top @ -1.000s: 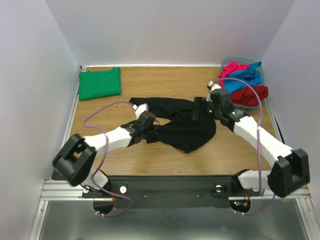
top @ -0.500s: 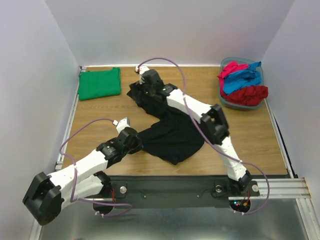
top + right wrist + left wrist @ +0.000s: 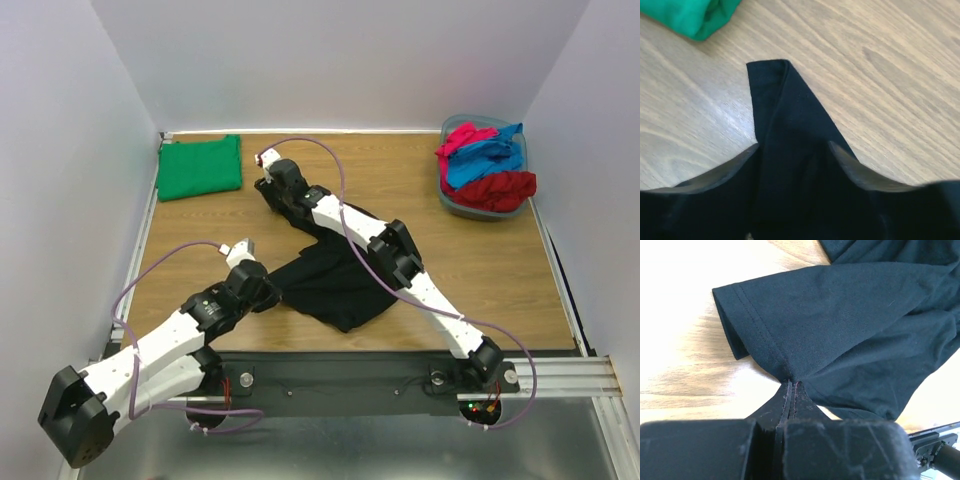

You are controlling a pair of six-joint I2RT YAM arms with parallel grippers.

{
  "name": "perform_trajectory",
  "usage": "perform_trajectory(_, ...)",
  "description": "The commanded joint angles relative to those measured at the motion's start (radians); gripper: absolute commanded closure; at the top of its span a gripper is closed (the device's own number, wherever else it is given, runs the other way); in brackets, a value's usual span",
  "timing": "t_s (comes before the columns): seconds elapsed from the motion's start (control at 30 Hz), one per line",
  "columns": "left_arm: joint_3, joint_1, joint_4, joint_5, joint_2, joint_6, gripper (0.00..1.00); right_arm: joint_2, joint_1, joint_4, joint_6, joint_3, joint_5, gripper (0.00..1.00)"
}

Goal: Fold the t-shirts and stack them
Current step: Flatten the tshirt out

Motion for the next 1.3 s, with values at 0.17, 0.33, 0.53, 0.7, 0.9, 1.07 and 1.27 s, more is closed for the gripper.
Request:
perform_trajectory(0.17, 0.012, 0.002, -0.065, -0.046, -0.057, -0.009, 1.0, -0.059, 0.003, 0.064, -0.007, -0.035, 0.128, 0.99)
perform_trajectory(0.33, 0.115, 0.002, -0.106, -0.106, -0.046, -0.001, 1.0, -0.277, 0.0, 0.064, -0.03, -0.183, 0.333, 1.0)
perform_trajectory(0.53, 0.314, 0.004, -0.205, -0.297, 0.0, 0.028, 1.0, -0.768, -0.073, 0.066, 0.112, -0.516, 0.503, 1.0)
perform_trajectory(0.7, 0.535, 0.018, -0.289, -0.46, 0.012, 0.07, 1.0, -1.102, -0.202, 0.063, 0.2, -0.774, 0.489, 1.0)
perform_trajectory(0.9, 0.785, 0.025, -0.326, -0.598, -0.026, 0.135, 1.0, -1.432, -0.248, 0.06, 0.161, -0.877, 0.63, 1.0)
perform_trajectory(1.07, 0.994, 0.025, -0.328, -0.618, -0.067, 0.197, 1.0, -1.622, -0.248, 0.051, 0.145, -0.866, 0.708, 1.0)
perform_trajectory(1.27, 1.12, 0.024, -0.173, -0.416, -0.153, 0.349, 1.0, -1.791, -0.248, -0.044, 0.2, -0.788, 0.556, 1.0)
